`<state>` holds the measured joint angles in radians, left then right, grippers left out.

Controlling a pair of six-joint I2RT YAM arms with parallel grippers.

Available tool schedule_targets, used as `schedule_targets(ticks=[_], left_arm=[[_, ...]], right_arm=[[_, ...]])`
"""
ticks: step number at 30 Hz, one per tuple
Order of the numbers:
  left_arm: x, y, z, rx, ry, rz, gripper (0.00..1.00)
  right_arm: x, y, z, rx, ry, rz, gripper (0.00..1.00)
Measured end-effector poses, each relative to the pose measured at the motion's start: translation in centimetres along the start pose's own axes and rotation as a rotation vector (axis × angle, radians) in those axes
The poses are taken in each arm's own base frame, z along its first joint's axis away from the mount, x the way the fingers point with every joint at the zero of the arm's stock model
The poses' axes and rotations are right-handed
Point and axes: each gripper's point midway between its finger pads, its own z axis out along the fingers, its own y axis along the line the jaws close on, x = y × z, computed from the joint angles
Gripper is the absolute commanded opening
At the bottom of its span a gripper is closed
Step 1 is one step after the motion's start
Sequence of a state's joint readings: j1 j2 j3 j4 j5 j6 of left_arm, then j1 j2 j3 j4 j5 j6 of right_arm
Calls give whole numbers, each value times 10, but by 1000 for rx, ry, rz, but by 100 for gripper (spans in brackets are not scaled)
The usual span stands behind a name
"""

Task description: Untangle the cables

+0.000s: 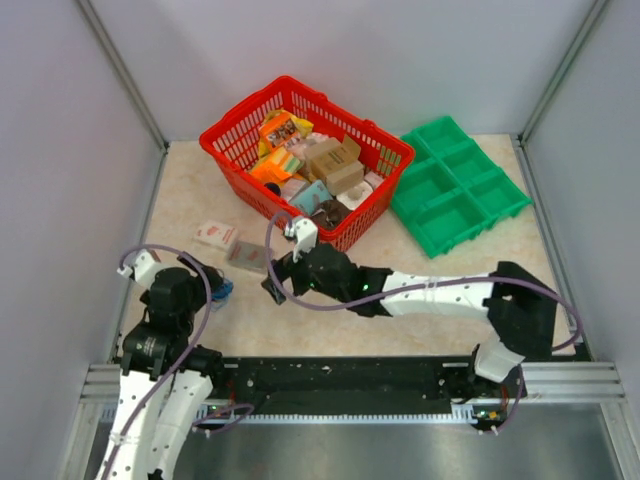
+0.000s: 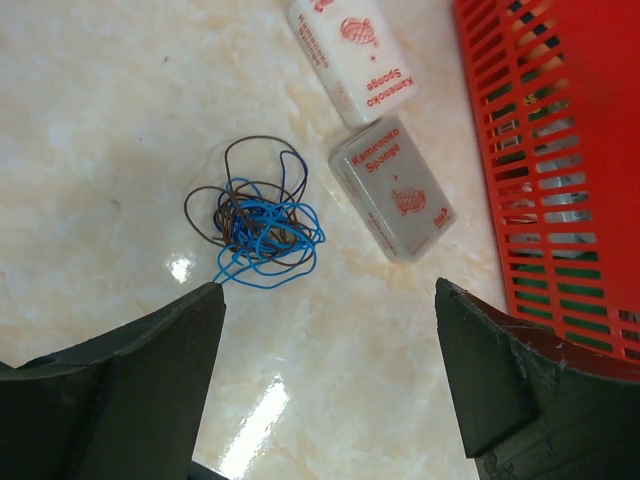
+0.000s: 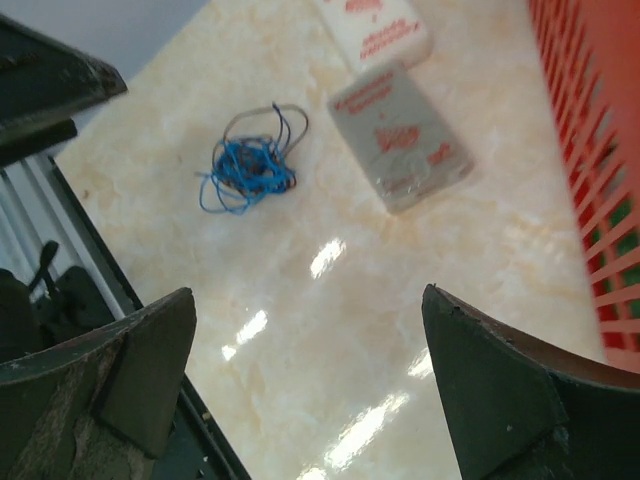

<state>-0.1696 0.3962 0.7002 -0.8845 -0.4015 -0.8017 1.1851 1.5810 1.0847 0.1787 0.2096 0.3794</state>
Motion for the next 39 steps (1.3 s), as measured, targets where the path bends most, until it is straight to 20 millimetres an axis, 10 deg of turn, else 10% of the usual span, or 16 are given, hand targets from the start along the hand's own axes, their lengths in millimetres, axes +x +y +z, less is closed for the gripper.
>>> schedule_targets(ticks=[4,9,16,22,28,33,39], left_arm=[[17,8,9,-34,33,-72,89],[30,8,24,-93,84,-136,86],[69,20,62,-310,257,-151,74],[84,27,79,-398,319,-280,12],[103,28,80,-373,387,-314,0],[113,-22,69,-124,472,-280,0],[181,-105,-3,356,670,-59,0]], right_arm=[[46,-1,23,7,44,11,90],[57,7,33,14,25,0,90],[61,11,2,-53,-95,-72,90],[55,10,-42,-119,-236,-134,89],[26,4,-59,-99,-377,-127,91],[18,-14,-66,-14,-430,-108,91],[21,-38,-87,65,-447,-68,92]])
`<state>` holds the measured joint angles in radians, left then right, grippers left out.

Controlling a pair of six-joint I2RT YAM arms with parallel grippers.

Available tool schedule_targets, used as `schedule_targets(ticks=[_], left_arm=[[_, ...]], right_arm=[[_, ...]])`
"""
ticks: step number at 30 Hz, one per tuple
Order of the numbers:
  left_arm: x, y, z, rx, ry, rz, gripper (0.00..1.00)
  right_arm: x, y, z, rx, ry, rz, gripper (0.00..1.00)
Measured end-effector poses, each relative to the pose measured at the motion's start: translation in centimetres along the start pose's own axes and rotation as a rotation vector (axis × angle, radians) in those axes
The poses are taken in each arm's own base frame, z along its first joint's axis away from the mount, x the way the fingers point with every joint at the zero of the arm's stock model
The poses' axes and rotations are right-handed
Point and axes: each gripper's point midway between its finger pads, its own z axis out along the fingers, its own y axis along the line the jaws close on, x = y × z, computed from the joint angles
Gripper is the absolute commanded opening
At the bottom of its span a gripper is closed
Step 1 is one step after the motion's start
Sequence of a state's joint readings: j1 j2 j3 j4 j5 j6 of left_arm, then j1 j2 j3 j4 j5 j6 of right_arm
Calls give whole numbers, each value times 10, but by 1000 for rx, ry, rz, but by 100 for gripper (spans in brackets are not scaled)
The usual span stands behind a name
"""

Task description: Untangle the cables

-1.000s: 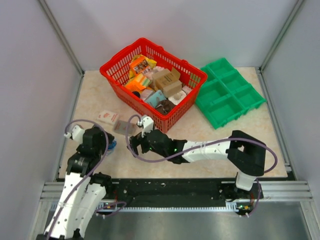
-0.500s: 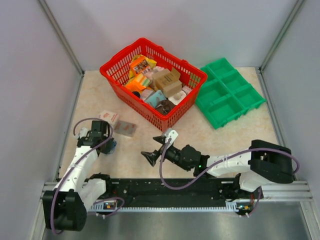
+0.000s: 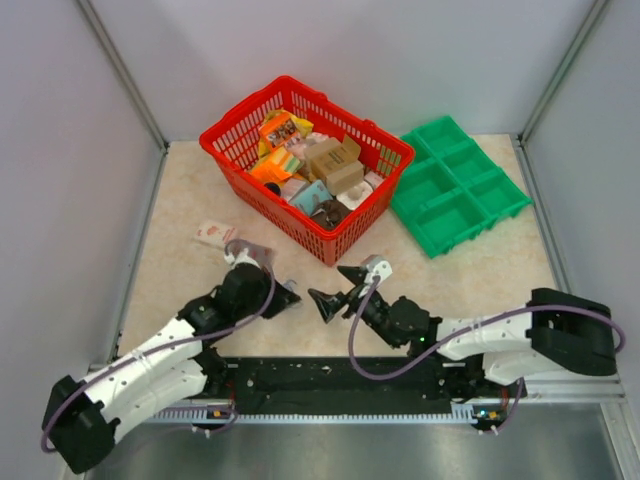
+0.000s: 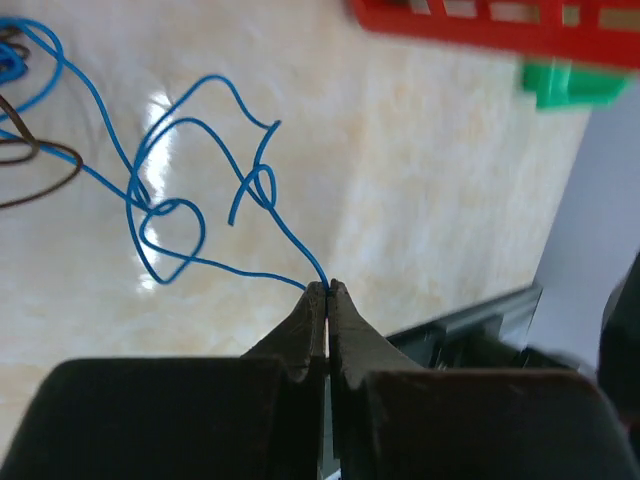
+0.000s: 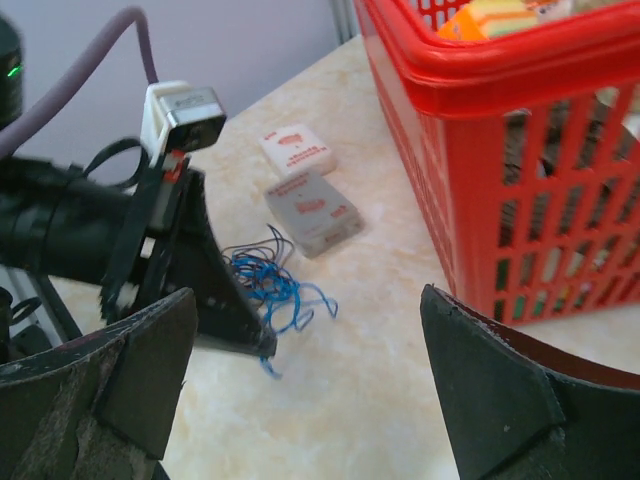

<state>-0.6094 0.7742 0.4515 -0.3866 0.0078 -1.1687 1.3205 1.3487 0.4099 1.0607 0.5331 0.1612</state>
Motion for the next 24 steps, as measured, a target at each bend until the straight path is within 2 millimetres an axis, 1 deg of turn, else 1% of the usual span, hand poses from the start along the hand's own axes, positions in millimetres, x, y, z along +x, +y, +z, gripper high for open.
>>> schedule_targets(ticks=[2,4,8,10,11,13,15,17,18,20,22,24], left_arm=[[32,-10,2,79,69,65,0],[52,-13,6,106,118,96,0],[77,-25,21,140,193,142,0],[87,-32,26,161,230,156,0],[90,-37,27,176,246,164,0],[95,-49,28,216,266,183,0],[94,-63,24,256,267,207,0],[90,-79,17,305,251,226,0],[87,-85,12,330,240,230,0],[83,-94,3,373,225,232,0],[79,-103,-7,416,209,229,0],[77,-106,-14,440,201,226,0]], right_arm=[[-1,-10,-13,26,17,26,92],[-5,-17,-24,49,35,71,95],[-24,-28,-54,51,43,217,95],[-24,-31,-61,32,72,277,93],[-21,-32,-64,24,92,299,92],[-7,-30,-72,-5,153,343,90],[14,-23,-81,-51,238,364,85],[40,-15,-89,-87,347,367,79],[49,-10,-93,-106,391,370,76],[76,-9,-98,-109,494,350,73],[93,-8,-101,-113,552,335,72],[102,-8,-100,-121,568,313,72]])
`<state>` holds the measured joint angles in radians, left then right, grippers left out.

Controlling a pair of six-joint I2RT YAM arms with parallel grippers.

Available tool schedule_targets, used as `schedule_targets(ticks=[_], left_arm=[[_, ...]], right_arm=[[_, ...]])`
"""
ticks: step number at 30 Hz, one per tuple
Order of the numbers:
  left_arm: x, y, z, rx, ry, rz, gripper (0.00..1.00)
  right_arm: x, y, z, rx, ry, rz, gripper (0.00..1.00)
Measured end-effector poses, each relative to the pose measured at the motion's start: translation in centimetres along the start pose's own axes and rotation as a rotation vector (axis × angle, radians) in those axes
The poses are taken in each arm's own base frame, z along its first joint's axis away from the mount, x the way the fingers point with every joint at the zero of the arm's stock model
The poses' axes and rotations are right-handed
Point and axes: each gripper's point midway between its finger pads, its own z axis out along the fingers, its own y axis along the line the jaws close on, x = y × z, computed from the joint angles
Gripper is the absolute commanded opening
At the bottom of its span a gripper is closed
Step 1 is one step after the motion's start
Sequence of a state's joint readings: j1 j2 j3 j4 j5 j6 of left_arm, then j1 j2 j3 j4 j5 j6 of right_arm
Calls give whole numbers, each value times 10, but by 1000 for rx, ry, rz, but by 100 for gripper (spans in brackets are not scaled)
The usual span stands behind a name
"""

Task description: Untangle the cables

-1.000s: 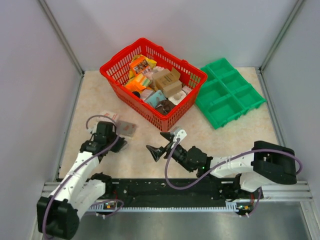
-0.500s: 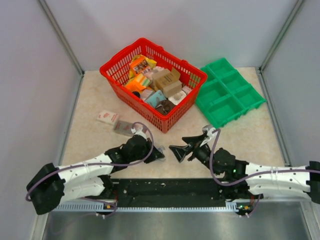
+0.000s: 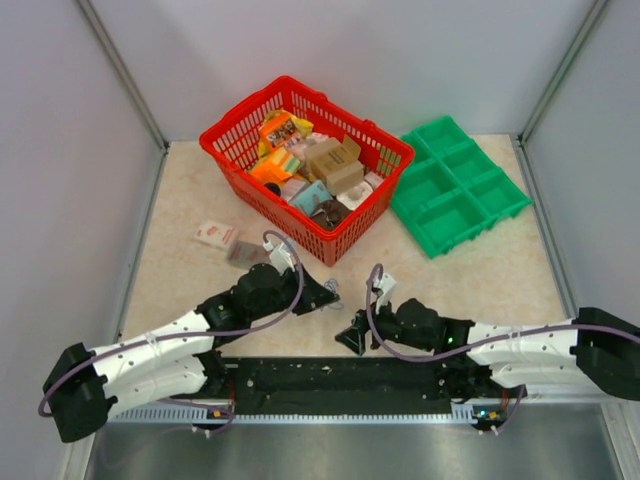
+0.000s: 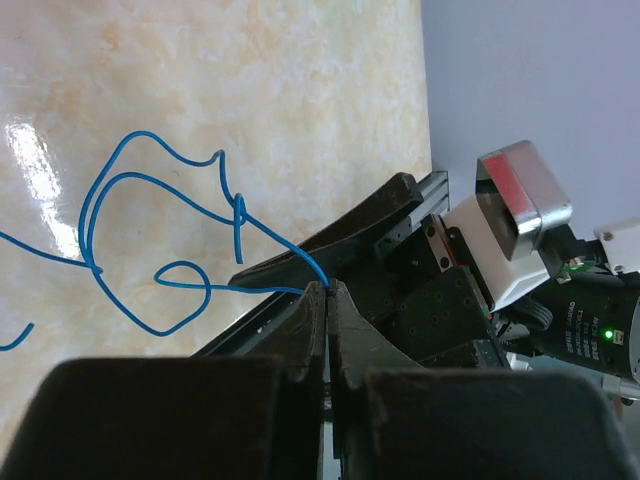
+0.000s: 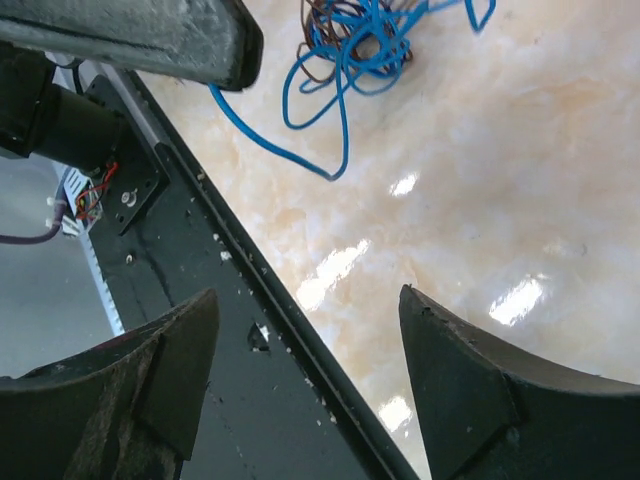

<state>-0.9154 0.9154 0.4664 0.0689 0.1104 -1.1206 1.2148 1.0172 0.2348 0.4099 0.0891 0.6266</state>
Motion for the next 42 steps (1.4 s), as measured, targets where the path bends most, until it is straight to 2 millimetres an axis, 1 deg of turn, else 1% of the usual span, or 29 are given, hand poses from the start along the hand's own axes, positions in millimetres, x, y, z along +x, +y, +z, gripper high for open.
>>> schedule_targets(ticks=[2,4,6,10,14,20,22,25,27,29,30,31,32,33,34,35,37,40,42], left_arm=[[0,0,-5,9,-10,-1,0],[0,4,-9,8,-20,-2,0],[0,5,-13,9,-31,-2,0],[-7,-1,-20,31,-69,2,0],[-11,-3,-24,38,-91,3,0],[-11,1,-23,27,-96,2,0],[-10,4,-23,22,-93,2,0],[-9,5,-22,19,-92,1,0],[-9,5,-22,19,-92,1,0],[-9,5,-22,18,-93,2,0],[-10,5,-22,17,-95,4,2],[-10,6,-22,16,-95,6,12],[-10,6,-22,15,-97,10,32],[-10,7,-22,12,-99,16,48],[-11,8,-22,6,-105,24,60],[-12,12,-23,-10,-110,26,64],[-14,20,-25,-49,-128,28,65],[-23,33,-33,-109,-182,19,53],[-35,42,-41,-150,-246,12,47]], right_arm=[[-5,2,3,-14,-22,-32,71],[-15,6,5,-35,-65,-70,70],[-26,12,7,-60,-113,-102,65],[-47,22,10,-94,-206,-145,60],[-52,17,17,-72,-246,-171,51],[-61,9,23,-24,-297,-184,47],[-65,10,23,-25,-318,-195,38],[-71,12,23,-33,-340,-216,19],[-72,14,24,-39,-344,-224,0],[-70,15,26,-45,-339,-227,0],[-69,15,27,-48,-335,-225,0],[-68,15,28,-49,-335,-225,0],[-69,15,29,-51,-337,-224,0],[-69,16,29,-52,-338,-222,0],[-70,16,28,-52,-342,-218,0],[-71,16,28,-52,-347,-215,0],[-75,16,24,-46,-360,-204,0],[-85,18,13,-42,-399,-179,0],[-91,19,4,-45,-424,-153,0]])
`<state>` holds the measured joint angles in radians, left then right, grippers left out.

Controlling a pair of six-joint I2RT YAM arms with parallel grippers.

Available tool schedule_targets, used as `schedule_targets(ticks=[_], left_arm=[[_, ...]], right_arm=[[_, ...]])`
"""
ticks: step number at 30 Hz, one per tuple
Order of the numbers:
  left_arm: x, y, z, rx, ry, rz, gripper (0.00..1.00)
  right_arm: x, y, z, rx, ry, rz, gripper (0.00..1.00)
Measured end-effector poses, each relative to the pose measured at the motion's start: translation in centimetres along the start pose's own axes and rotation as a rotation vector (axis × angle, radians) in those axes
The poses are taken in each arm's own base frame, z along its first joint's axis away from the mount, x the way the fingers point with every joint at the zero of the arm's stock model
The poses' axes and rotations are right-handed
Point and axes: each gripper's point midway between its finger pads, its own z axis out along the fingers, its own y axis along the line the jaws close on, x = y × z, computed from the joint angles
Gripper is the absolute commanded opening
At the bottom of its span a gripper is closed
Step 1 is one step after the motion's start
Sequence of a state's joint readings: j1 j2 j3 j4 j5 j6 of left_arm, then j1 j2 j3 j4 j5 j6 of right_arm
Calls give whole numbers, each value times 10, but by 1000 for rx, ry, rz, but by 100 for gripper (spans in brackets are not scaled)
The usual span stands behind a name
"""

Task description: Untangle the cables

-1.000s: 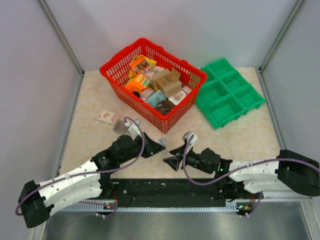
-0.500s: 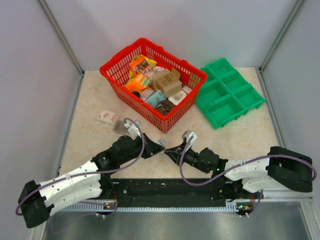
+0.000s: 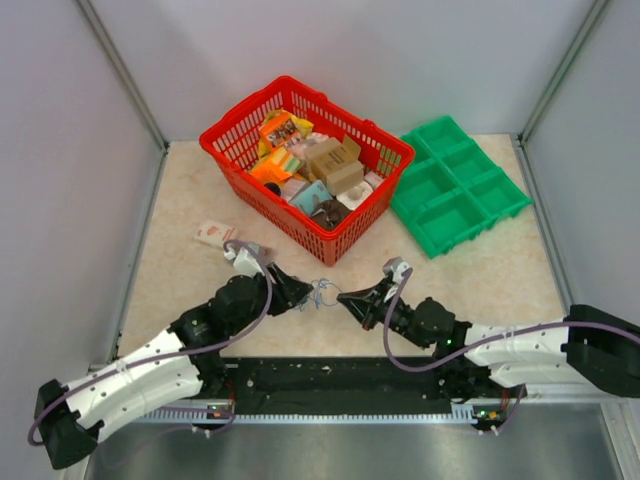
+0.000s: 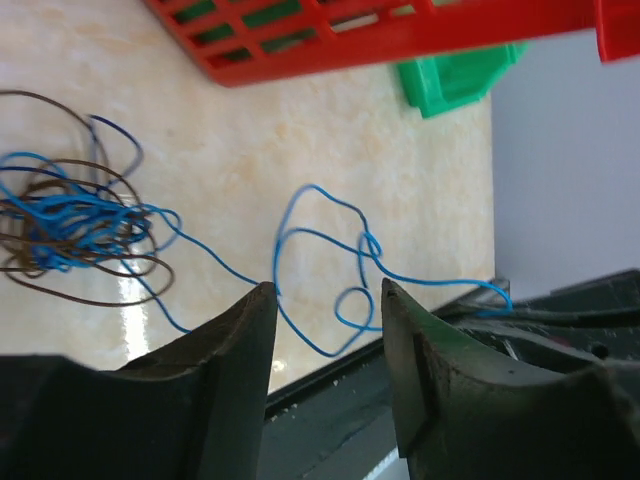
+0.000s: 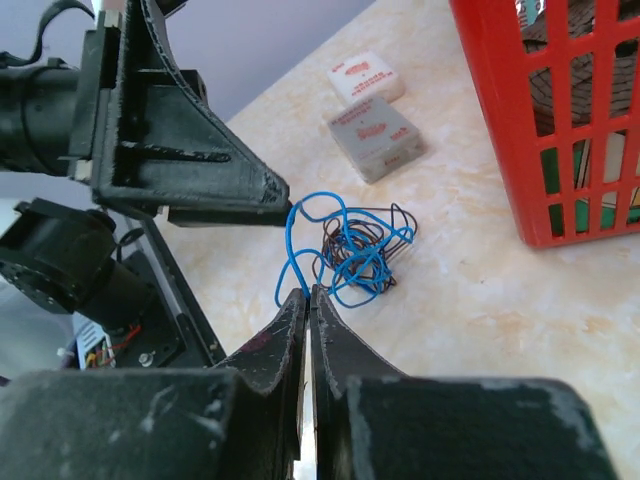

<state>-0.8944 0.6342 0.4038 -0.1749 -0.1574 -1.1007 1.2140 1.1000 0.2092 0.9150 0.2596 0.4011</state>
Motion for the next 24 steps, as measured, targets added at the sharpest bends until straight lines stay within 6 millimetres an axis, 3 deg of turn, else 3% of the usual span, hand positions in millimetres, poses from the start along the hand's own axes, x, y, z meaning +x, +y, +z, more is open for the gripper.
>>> schedule_targets(ticks=[4,8,13,15,17,20,24], left_arm=[[-20,17,0,-69,-95,-22,45],[-25,45,20,-129,-101,-63,28],[-5,110,53,-293,26,-166,8],[8,124,59,-315,85,-207,5],[15,126,64,-293,115,-241,4],[16,120,67,-249,134,-262,4],[20,120,66,-225,143,-272,0]], right_arm=[[-1,-2,-9,5,-9,45,0],[10,-6,-12,21,27,63,0],[11,-6,-15,23,39,74,0],[7,-6,-18,22,37,73,0],[1,-6,-23,27,33,63,0],[-28,-7,-30,60,-13,42,0],[-104,-12,-48,153,-144,11,0]])
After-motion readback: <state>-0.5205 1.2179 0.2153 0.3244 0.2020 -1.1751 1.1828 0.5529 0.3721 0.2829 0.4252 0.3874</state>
